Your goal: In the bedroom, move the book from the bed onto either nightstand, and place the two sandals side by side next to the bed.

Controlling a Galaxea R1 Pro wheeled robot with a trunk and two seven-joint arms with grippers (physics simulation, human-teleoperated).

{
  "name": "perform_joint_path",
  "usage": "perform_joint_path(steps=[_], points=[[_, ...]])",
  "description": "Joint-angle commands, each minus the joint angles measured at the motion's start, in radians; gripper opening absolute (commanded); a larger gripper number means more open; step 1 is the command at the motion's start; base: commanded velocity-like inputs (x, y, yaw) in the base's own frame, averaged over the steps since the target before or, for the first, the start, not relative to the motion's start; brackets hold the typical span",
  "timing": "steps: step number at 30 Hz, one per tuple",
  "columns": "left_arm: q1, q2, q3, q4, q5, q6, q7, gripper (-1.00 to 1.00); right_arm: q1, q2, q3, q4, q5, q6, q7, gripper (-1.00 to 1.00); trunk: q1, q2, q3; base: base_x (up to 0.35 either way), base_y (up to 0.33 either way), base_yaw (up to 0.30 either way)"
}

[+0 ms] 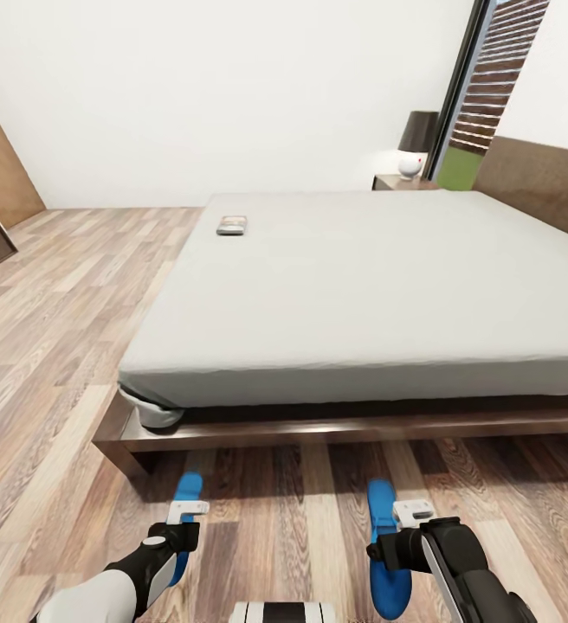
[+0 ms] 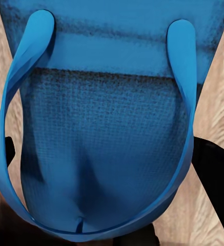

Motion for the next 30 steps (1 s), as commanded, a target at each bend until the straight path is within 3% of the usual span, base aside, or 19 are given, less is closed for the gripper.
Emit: perform_joint_path(steps=[1, 15, 20, 23, 30], points=[[-0.001, 0.000, 0.007, 0.000, -0.012, -0.003, 0.004, -1.00, 0.000, -0.001, 0.001, -0.001, 0.010, 0.004, 0.008, -1.00, 0.000, -0.001, -0.005, 0.000, 0.000, 0.000], [-0.016, 0.001, 0.008, -0.004, -0.012, -0.026, 0.003, -1.00, 0.001, -0.003, -0.001, -0.059, 0.012, 0.004, 0.009, -1.00, 0.006, -0.004, -0.059, 0.000, 0.000, 0.000], [-0.032, 0.001, 0.008, -0.004, -0.012, -0.036, 0.003, -1.00, 0.001, -0.038, -0.002, -0.066, 0.007, 0.004, 0.012, -1.00, 0.007, -0.004, -0.063, 0.000, 0.000, 0.000], [-0.037, 0.001, 0.008, -0.004, -0.012, -0.038, 0.003, -1.00, 0.001, -0.045, -0.002, -0.068, 0.008, 0.004, 0.013, -1.00, 0.007, -0.004, -0.063, 0.000, 0.000, 0.000], [-0.046, 0.001, 0.008, -0.017, -0.012, -0.051, 0.003, -1.00, 0.001, -0.051, -0.003, -0.069, 0.008, 0.004, 0.015, -1.00, 0.010, -0.006, -0.090, 0.000, 0.000, 0.000]])
